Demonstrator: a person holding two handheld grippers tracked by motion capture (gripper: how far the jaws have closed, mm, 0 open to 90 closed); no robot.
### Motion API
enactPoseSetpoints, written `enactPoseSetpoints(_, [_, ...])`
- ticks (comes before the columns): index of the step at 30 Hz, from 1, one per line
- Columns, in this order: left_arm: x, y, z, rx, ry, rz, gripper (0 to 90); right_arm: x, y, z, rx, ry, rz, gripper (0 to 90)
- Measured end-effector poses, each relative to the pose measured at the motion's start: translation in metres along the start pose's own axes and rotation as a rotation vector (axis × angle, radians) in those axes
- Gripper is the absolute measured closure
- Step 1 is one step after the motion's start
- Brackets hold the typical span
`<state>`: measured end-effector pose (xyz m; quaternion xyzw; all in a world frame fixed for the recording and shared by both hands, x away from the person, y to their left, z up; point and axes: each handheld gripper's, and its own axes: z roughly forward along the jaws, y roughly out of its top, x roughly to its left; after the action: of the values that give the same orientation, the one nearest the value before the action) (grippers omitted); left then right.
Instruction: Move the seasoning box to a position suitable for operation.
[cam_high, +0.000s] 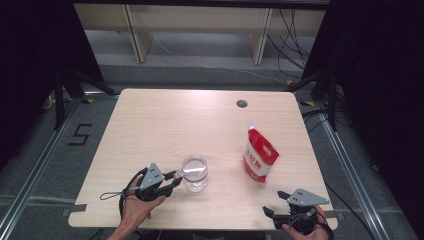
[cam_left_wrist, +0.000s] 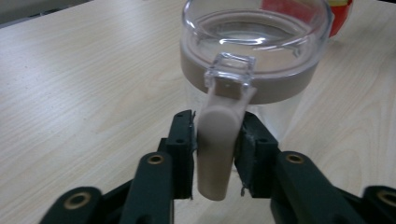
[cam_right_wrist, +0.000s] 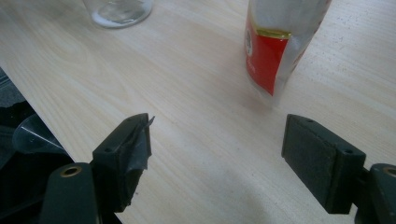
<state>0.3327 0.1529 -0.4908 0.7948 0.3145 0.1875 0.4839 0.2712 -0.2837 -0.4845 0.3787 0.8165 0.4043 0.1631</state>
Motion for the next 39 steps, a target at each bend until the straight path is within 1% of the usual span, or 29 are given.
enactPoseSetpoints(1, [0.001, 0.000, -0.001, 0.001, 0.008, 0.025, 71.9, 0.003, 0.000, 0.000, 0.012, 0.005, 0.031, 24.9])
enactPoseSetpoints(2, [0.001, 0.000, -0.001, 0.005, 0.016, 0.027, 72.2, 0.000, 0.000, 0.000, 0.003, 0.004, -0.002, 24.9])
enactPoseSetpoints(3, [0.001, 0.001, 0.000, 0.006, 0.012, 0.010, 72.2, 0.000, 0.000, 0.001, -0.001, 0.000, -0.009, 24.9])
enactPoseSetpoints(5, [0.006, 0.001, -0.001, 0.007, 0.016, 0.047, 72.4, 0.000, 0.000, 0.000, 0.001, 0.002, -0.005, 25.1])
enactPoseSetpoints(6, [0.007, 0.001, -0.001, 0.014, 0.025, 0.031, 72.5, 0.000, 0.000, 0.001, 0.002, 0.021, -0.001, 25.1])
enactPoseSetpoints(7, [0.008, 0.000, -0.001, 0.010, 0.027, 0.027, 72.6, 0.000, 0.000, 0.001, 0.002, 0.017, 0.002, 25.2])
enactPoseSetpoints(9, [0.013, 0.001, -0.001, 0.019, 0.023, 0.049, 72.9, 0.000, 0.000, 0.002, -0.002, 0.025, -0.010, 25.2])
enactPoseSetpoints(10, [0.013, 0.001, -0.001, 0.019, 0.020, 0.055, 73.0, 0.000, 0.000, 0.002, -0.001, 0.013, -0.023, 25.3])
enactPoseSetpoints(11, [0.014, 0.001, -0.001, 0.023, 0.022, 0.063, 73.1, 0.001, 0.000, 0.001, 0.001, -0.002, -0.014, 25.4])
enactPoseSetpoints(12, [0.013, 0.001, 0.000, 0.013, 0.017, 0.064, 73.3, 0.001, 0.000, 0.001, 0.008, 0.003, -0.003, 25.4])
enactPoseSetpoints(13, [0.014, 0.001, 0.000, 0.014, 0.018, 0.081, 73.4, 0.000, 0.001, 0.001, 0.003, 0.000, -0.022, 25.4])
enactPoseSetpoints(15, [0.014, 0.001, 0.000, 0.010, 0.010, 0.081, 73.5, 0.000, 0.001, 0.001, 0.000, -0.001, -0.021, 25.5])
enactPoseSetpoints(16, [0.013, 0.001, 0.000, 0.004, -0.010, 0.068, 73.6, 0.000, 0.000, 0.002, 0.005, 0.016, -0.011, 25.5])
enactPoseSetpoints(17, [0.013, 0.001, 0.001, 0.003, -0.016, 0.078, 73.6, 0.000, 0.000, 0.002, 0.006, 0.018, -0.010, 25.5])
enactPoseSetpoints(18, [0.013, 0.002, 0.001, 0.002, -0.026, 0.087, 73.6, 0.003, 0.000, 0.001, 0.016, 0.010, 0.026, 25.6])
enactPoseSetpoints(19, [0.012, 0.002, 0.002, 0.002, -0.029, 0.099, 73.6, 0.001, 0.000, 0.002, 0.010, 0.009, 0.001, 25.7])
enactPoseSetpoints(20, [0.011, 0.002, 0.003, 0.002, -0.039, 0.089, 73.6, 0.001, 0.000, 0.002, 0.009, 0.010, 0.001, 25.7])
enactPoseSetpoints(21, [0.011, 0.002, 0.003, -0.005, -0.041, 0.105, 73.6, 0.001, 0.000, 0.002, 0.009, 0.011, 0.000, 25.8])
enactPoseSetpoints(23, [0.010, 0.003, 0.003, -0.009, -0.050, 0.115, 73.6, 0.000, 0.001, 0.002, 0.008, 0.013, -0.001, 25.9])
enactPoseSetpoints(25, [0.008, 0.003, 0.003, -0.018, -0.060, 0.105, 73.5, 0.000, 0.000, 0.002, 0.008, 0.013, 0.000, 26.0])
enactPoseSetpoints(27, [0.008, 0.005, 0.003, -0.024, -0.082, 0.140, 73.5, 0.000, 0.001, 0.003, 0.008, 0.016, -0.009, 26.0])
enactPoseSetpoints(29, [0.005, 0.004, 0.004, -0.020, -0.109, 0.132, 73.4, 0.000, 0.001, 0.003, 0.008, 0.014, -0.007, 26.1])
enactPoseSetpoints(30, [0.005, 0.004, 0.005, -0.021, -0.117, 0.149, 73.4, 0.001, 0.001, 0.003, 0.006, 0.020, -0.004, 26.2])
enactPoseSetpoints(31, [0.003, 0.003, 0.005, -0.021, -0.121, 0.125, 73.4, 0.001, 0.002, 0.003, 0.011, 0.025, -0.005, 26.2])
enactPoseSetpoints(32, [0.003, 0.003, 0.006, -0.019, -0.129, 0.124, 73.4, 0.001, 0.001, 0.003, 0.007, 0.022, -0.005, 26.3])
enactPoseSetpoints(33, [0.003, 0.003, 0.006, -0.023, -0.133, 0.127, 73.4, 0.003, 0.001, 0.003, 0.017, 0.020, 0.016, 26.3])
enactPoseSetpoints(34, [0.003, 0.003, 0.006, -0.022, -0.133, 0.139, 73.4, 0.001, 0.001, 0.004, 0.009, 0.014, -0.011, 26.3])
enactPoseSetpoints(37, [0.003, 0.003, 0.007, -0.028, -0.151, 0.140, 73.3, 0.001, 0.001, 0.004, 0.006, 0.014, -0.014, 26.3])
enactPoseSetpoints(39, [0.000, 0.002, 0.009, -0.031, -0.182, 0.120, 73.3, 0.002, 0.001, 0.004, 0.014, 0.029, -0.008, 26.3])
